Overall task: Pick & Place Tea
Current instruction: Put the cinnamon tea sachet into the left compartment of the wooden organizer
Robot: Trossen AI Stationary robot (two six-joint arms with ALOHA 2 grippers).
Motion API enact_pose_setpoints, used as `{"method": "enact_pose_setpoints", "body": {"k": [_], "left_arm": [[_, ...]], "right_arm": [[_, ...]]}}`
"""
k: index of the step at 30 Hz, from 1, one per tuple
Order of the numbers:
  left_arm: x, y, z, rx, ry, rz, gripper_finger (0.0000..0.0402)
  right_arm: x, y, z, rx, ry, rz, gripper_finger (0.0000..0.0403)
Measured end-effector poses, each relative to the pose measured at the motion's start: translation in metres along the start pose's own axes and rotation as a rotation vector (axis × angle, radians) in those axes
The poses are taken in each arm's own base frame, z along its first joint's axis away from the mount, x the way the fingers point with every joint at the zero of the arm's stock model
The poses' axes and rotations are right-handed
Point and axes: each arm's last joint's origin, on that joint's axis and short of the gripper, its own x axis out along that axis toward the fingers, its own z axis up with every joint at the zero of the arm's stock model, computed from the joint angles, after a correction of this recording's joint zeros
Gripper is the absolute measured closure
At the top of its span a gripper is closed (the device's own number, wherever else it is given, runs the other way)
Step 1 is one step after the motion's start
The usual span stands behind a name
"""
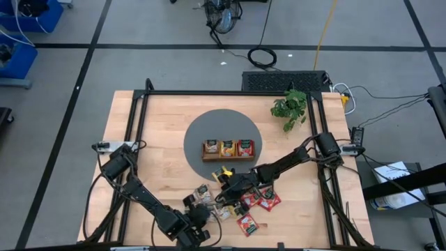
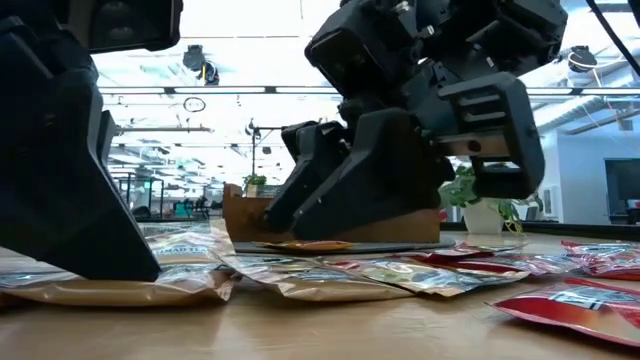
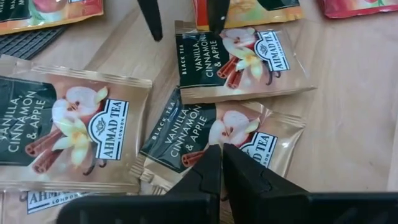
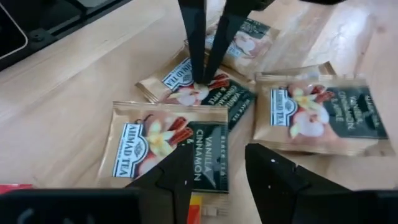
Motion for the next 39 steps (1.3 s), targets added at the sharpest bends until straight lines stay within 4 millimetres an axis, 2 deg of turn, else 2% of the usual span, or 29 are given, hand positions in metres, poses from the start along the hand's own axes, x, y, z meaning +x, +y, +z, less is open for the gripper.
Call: {"method": "enact_pose_setpoints", "body": {"k": [4, 6, 11, 14, 20, 28, 30, 39], "left_arm": [[-0.003, -0.001, -0.004, 0.01, -0.003, 0.003, 0.0376], [-0.004, -0.001, -0.005, 0.014, -0.007, 0.002, 0.0376], [-0.004, -0.001, -0.008, 0.013, -0.021, 0.005, 0.0376], [-0.003, 0.0, -0.01, 0.013, -0.026, 0.01, 0.0376], [-0.001, 0.001, -0.013, 0.019, -0.054, 0.002, 0.0376], [-0.027, -0.02, 0.004, 0.186, -0.128, -0.032, 0.0376], [-0.03, -0.018, 0.01, 0.199, -0.135, 0.011, 0.0376], [-0.016, 0.007, 0.021, 0.142, -0.035, 0.163, 0.0376]], "right_arm": [[0.0, -0.002, 0.006, -0.052, -0.063, -0.024, 0.0273], [-0.001, -0.006, 0.01, -0.053, -0.094, -0.09, 0.0273], [-0.007, -0.029, 0.007, 0.116, -0.104, -0.225, 0.0273], [-0.01, -0.042, -0.001, 0.225, -0.077, -0.24, 0.0273], [-0.015, -0.057, -0.011, 0.307, -0.032, -0.242, 0.0273], [-0.013, -0.055, -0.014, 0.311, -0.029, -0.173, 0.0273], [-0.013, -0.054, -0.012, 0.3, -0.035, -0.17, 0.0273], [-0.012, -0.049, -0.016, 0.278, -0.047, -0.165, 0.0273]]}}
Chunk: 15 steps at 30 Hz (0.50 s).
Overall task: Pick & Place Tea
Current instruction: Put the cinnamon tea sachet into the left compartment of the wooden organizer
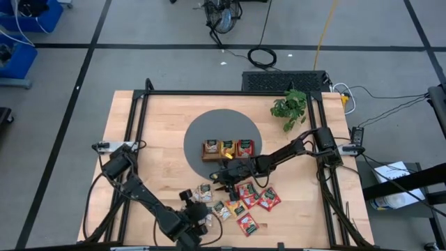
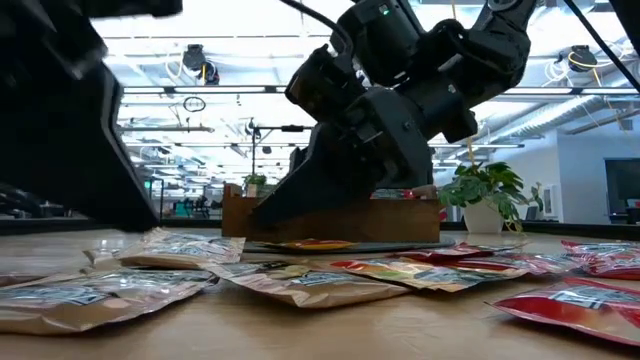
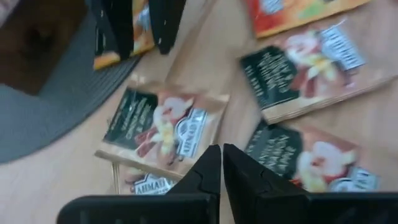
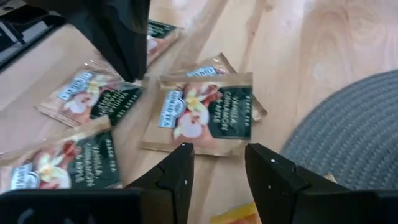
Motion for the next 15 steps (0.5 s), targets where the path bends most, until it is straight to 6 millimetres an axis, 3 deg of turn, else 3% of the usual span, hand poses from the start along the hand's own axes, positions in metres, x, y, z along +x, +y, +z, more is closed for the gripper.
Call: {"method": "enact_pose_setpoints", "body": {"k": [15], "left_arm": [[0.024, 0.01, -0.023, -0.096, -0.001, -0.027, 0.0376]], "right_arm": [[-0.002, -0.011, 0.0, 0.034, -0.005, 0.021, 0.0273]]}}
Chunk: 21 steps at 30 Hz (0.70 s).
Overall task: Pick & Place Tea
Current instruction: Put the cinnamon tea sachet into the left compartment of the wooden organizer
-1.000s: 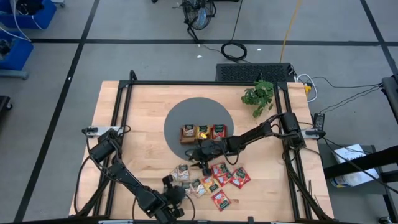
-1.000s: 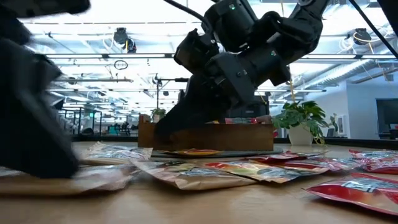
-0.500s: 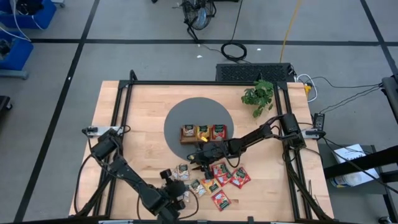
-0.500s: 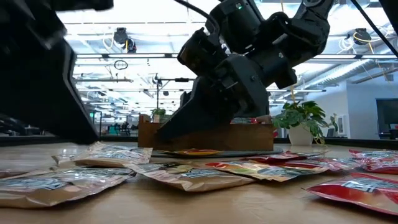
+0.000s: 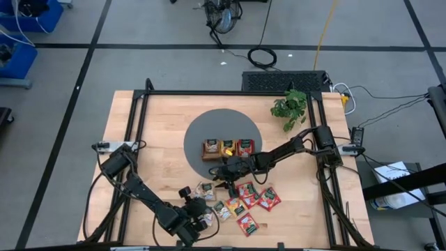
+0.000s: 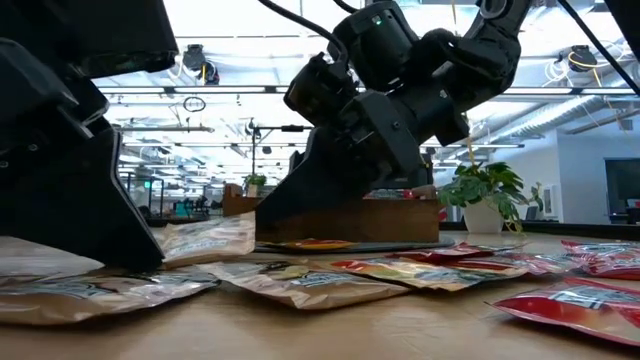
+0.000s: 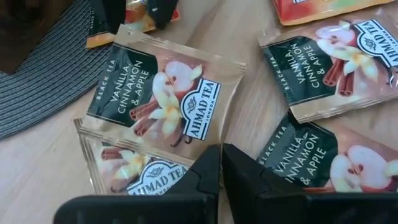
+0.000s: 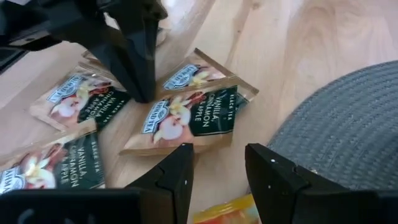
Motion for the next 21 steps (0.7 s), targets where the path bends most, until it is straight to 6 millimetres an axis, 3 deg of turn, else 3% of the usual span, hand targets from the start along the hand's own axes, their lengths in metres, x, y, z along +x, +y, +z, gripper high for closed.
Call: {"method": "enact_pose_setpoints", "body": {"k": [21], "left_arm": [[0.001, 0.0, -0.002, 0.011, -0.011, 0.009, 0.0376]], "right_arm": [[0.0, -0.008, -0.004, 0.089, 0.015, 0.074, 0.0273]]}}
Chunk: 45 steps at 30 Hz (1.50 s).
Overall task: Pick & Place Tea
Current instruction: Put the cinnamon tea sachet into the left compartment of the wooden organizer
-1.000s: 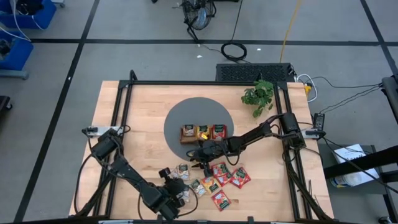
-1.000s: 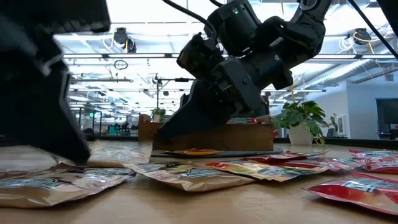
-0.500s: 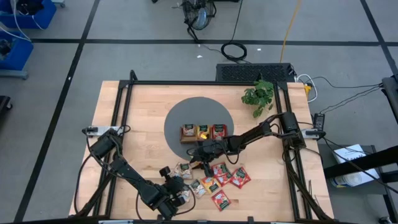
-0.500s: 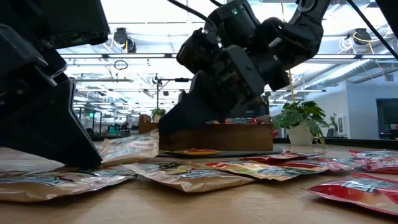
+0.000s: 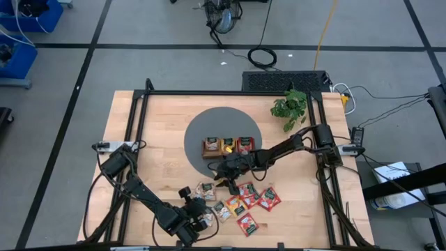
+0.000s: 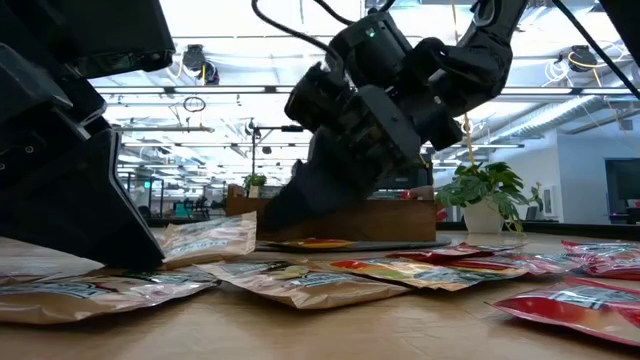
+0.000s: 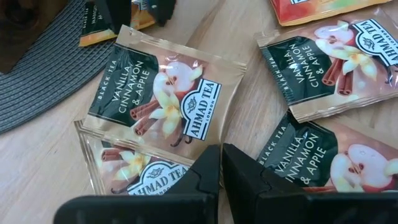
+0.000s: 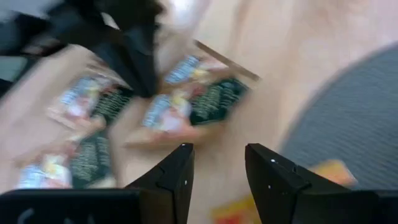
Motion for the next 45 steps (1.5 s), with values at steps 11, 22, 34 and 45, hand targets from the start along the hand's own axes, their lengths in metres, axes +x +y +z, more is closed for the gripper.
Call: {"method": "enact_pose_setpoints", "body": {"k": [11, 22, 34, 45], "left_arm": [[0.001, 0.0, 0.0, 0.005, -0.018, 0.004, 0.0376], [0.0, 0.0, -0.001, 0.009, -0.021, 0.007, 0.0376], [0.0, 0.0, -0.001, 0.009, -0.02, 0.008, 0.0376], [0.0, 0.0, -0.001, 0.009, -0.02, 0.008, 0.0376]], "right_arm": [[0.029, -0.001, -0.01, 0.043, -0.014, 0.084, 0.0273], [0.025, -0.004, -0.007, 0.088, -0.016, 0.274, 0.0273], [0.023, -0.007, -0.006, 0.11, -0.005, 0.373, 0.0273], [0.021, -0.01, -0.004, 0.185, -0.011, 0.402, 0.0273]]}}
